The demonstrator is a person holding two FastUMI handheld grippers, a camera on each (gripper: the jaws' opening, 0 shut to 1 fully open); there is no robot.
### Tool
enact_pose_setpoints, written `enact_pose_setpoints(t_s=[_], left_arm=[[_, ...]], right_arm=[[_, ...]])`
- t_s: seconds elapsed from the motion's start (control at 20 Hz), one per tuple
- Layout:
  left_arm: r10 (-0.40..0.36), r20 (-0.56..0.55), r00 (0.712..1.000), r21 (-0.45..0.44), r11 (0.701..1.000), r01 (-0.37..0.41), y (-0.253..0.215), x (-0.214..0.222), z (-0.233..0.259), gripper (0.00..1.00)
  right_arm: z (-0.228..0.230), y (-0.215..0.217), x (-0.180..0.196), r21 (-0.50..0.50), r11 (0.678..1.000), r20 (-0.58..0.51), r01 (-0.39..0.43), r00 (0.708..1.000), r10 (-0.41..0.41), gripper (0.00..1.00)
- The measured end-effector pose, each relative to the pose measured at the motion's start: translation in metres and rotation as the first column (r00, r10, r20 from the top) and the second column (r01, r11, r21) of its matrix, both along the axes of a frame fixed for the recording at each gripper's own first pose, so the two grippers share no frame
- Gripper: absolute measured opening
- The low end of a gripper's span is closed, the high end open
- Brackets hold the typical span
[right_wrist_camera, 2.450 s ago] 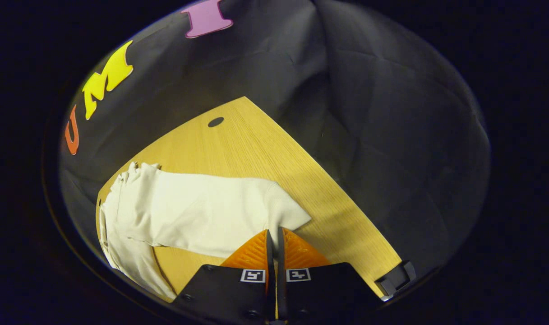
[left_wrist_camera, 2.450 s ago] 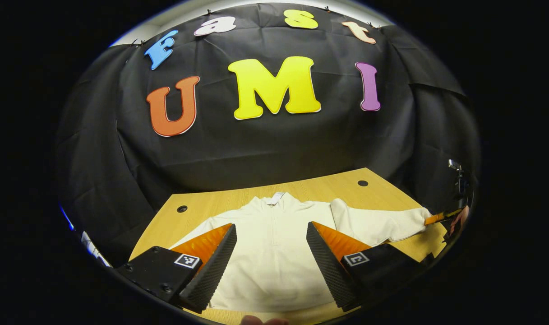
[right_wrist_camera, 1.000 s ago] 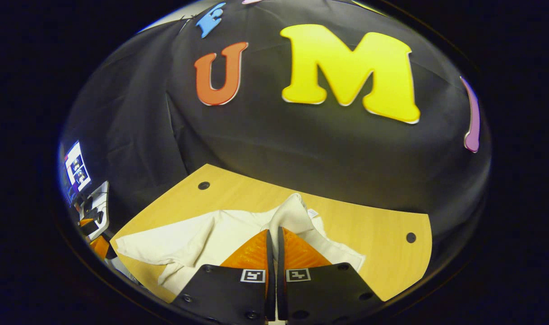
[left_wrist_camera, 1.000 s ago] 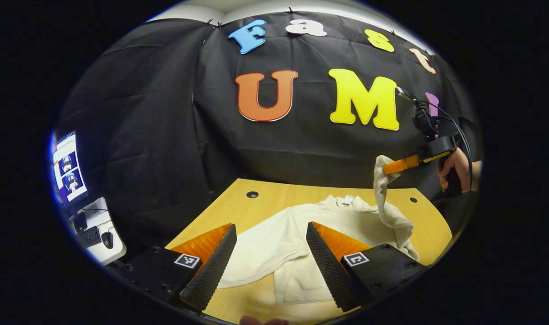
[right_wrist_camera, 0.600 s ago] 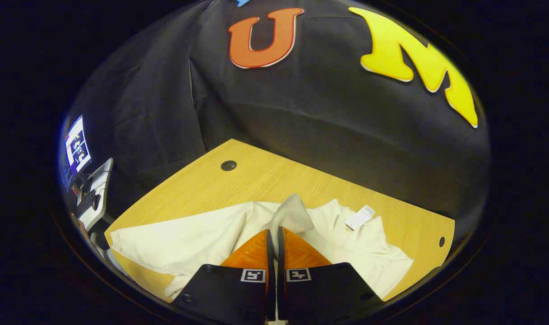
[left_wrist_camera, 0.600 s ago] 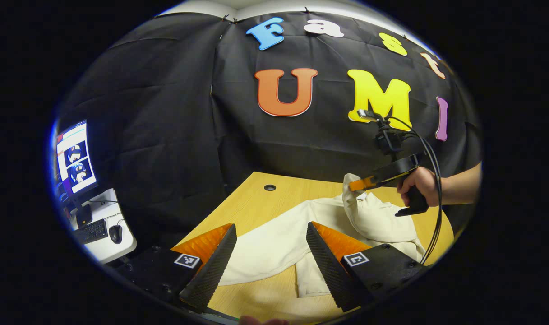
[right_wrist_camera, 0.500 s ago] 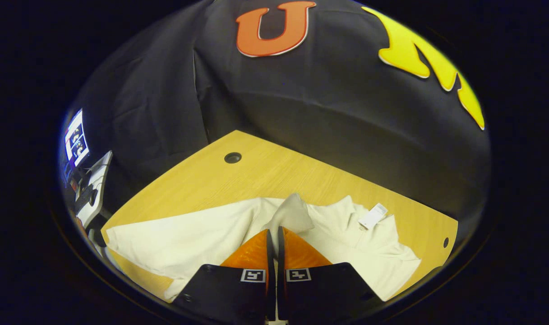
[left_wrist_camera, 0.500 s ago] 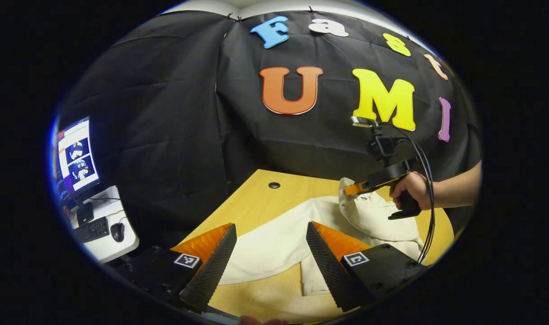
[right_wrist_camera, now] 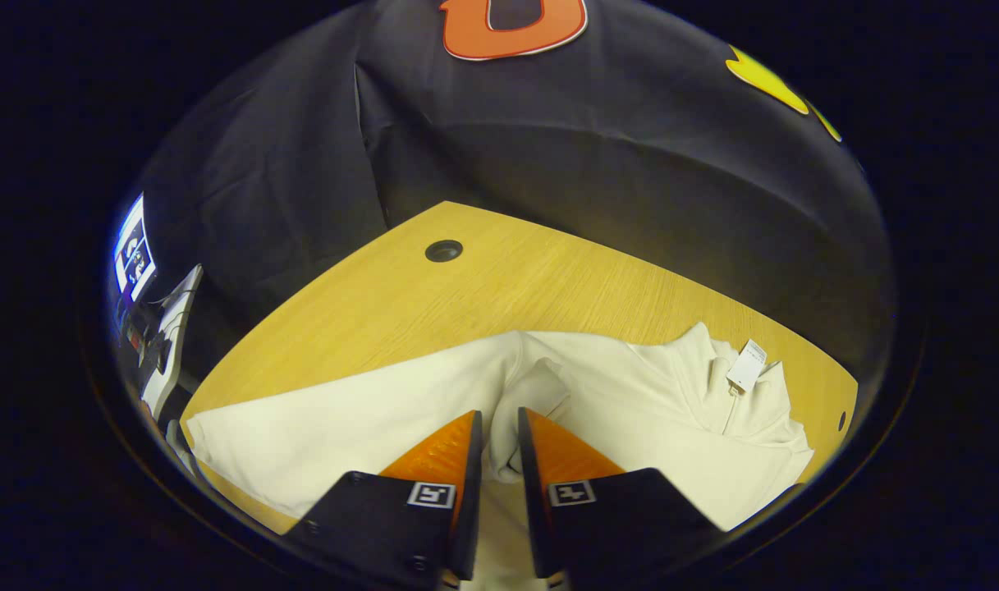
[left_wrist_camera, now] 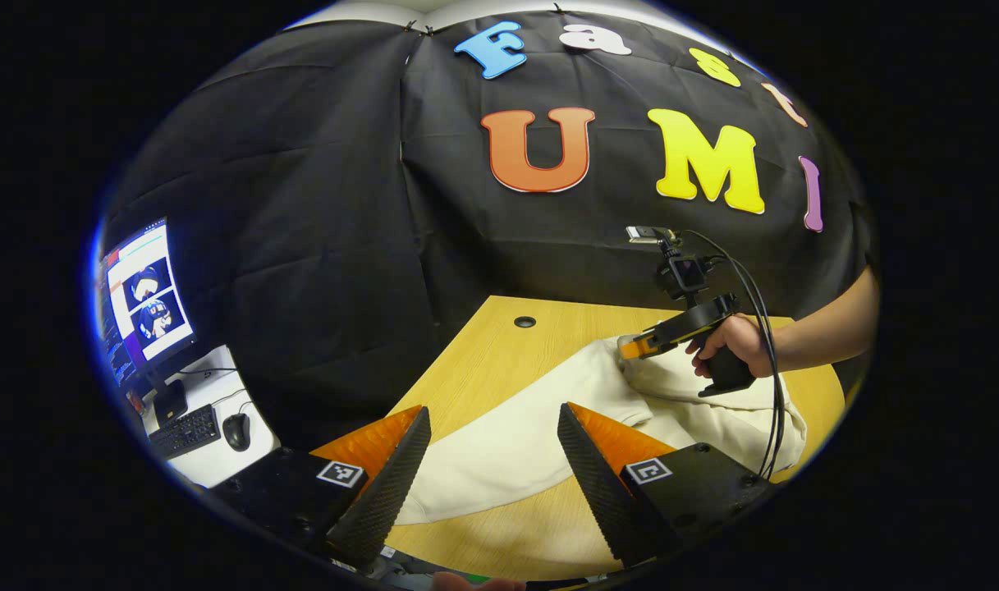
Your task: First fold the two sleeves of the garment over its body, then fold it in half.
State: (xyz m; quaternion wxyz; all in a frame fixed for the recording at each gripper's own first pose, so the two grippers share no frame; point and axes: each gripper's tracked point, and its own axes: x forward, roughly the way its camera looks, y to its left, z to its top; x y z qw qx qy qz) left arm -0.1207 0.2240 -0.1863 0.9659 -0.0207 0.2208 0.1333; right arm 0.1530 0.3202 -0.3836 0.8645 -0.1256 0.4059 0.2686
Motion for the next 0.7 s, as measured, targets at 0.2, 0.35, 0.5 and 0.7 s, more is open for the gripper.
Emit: enact_pose_setpoints(t_s=[0.2, 0.35, 0.5, 0.7], left_arm=[[0.004, 0.001, 1.000, -0.007, 1.000, -0.004, 0.001, -0.001, -0.004, 0.99], [0.004, -0.017, 1.000, 0.005, 1.000, -0.004, 0.002, -0.004, -0.011, 0.99], [-0.002, -0.028, 1.000, 0.029, 1.000, 0.003, 0.007, -0.012, -0.019, 0.99], [0.021, -0.105, 0.994, 0.050, 0.999, -0.016, 0.028, -0.037, -0.051, 0.99]], right_arm=[[0.025, -0.006, -0.014, 0.037, 0.999, 0.030, -0.027, 0.999, 0.026, 0.57], [0.058, -0.019, -0.032, 0.085, 0.996, 0.066, -0.032, 0.997, 0.027, 0.78], [0.100, -0.040, -0.056, 0.121, 0.991, 0.134, -0.065, 0.990, 0.048, 0.95], [0.154, -0.067, -0.105, 0.185, 0.977, 0.186, -0.103, 0.980, 0.068, 0.96]])
